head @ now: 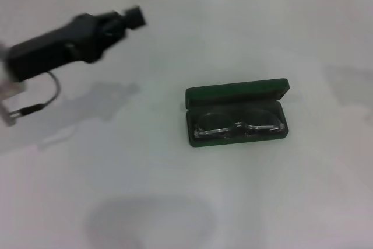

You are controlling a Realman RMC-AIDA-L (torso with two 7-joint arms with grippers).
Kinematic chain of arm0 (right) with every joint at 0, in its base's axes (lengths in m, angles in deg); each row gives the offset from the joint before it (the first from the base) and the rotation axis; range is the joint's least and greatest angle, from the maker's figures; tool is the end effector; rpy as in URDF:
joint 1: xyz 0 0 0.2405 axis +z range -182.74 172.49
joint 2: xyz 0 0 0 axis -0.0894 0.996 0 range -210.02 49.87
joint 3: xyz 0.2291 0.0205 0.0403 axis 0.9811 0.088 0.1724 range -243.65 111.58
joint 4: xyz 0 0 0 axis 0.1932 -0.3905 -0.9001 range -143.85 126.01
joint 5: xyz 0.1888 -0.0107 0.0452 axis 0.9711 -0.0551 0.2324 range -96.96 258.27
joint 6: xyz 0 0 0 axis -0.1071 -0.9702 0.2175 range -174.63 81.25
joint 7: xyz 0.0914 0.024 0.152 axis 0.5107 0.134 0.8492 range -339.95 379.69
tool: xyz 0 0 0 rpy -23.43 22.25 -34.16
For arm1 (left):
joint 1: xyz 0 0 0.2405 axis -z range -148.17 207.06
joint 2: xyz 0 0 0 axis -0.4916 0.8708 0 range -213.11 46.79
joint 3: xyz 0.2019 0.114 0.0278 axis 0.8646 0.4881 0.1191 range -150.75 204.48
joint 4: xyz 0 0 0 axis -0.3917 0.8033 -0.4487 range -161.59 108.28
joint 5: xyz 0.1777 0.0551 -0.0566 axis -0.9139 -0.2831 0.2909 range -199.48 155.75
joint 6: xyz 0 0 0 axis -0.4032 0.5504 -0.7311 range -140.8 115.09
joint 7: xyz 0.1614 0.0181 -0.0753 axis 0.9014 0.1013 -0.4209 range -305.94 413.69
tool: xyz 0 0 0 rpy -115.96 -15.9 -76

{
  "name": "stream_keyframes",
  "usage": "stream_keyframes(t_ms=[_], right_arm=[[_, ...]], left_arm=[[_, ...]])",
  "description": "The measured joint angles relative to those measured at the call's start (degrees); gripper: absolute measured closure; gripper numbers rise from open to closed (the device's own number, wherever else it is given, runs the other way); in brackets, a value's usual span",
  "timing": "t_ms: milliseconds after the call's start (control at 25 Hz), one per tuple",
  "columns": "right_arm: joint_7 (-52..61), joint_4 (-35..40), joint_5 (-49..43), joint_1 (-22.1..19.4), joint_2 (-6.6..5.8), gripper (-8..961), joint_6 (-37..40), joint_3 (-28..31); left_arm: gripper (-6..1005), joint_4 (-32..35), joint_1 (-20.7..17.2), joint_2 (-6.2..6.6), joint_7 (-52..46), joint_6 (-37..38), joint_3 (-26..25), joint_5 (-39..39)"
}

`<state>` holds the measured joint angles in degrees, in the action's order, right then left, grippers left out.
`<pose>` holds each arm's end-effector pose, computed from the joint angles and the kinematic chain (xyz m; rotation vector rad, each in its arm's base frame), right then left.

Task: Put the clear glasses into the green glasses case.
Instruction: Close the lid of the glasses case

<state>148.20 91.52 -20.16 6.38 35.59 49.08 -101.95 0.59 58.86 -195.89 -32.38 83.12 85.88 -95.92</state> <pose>0.1760 0.2878 0.1776 -2.2592 0.7020 0.6311 -0.1718 0.3201 0.0220 -2.5709 -0.7902 -1.3762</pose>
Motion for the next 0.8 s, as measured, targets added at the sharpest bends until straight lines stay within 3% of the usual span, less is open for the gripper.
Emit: stream_keyframes(t_ms=[200, 360, 480, 520, 720, 800], right_arm=[[-5.88, -9.92, 6.35, 1.01, -0.3, 856, 10.51, 17.82], [-12.1, -18.04, 6.85, 0.58, -0.23, 851, 18.06, 23.21], [-16.45, -25.53, 6.65, 0.22, -0.15, 838, 21.04, 25.69], [-18.21, -28.62, 6.64, 0.04, -0.14, 834, 21.68, 27.14], [-24.36, -41.43, 5.67, -1.34, -1.32, 609, 23.79, 36.96], [-25.35, -43.04, 3.73, -2.51, -1.97, 602, 23.36, 37.93]], left_arm=[[964, 0.0, 5.11, -2.01, -2.67, -5.81, 0.03, -7.35], [929, 0.37, 9.4, -4.32, -4.3, -8.8, 0.23, -14.36], [895, 2.17, 11.48, -6.81, -5.73, -13.65, 0.31, -20.53], [883, 2.18, 11.89, -7.09, -5.69, -15.11, 0.7, -21.09], [801, 1.68, 13.54, -7.45, -5.46, -22.43, 8.01, -18.42], [766, 1.68, 13.65, -7.44, -5.17, -24.89, 10.98, -16.62]])
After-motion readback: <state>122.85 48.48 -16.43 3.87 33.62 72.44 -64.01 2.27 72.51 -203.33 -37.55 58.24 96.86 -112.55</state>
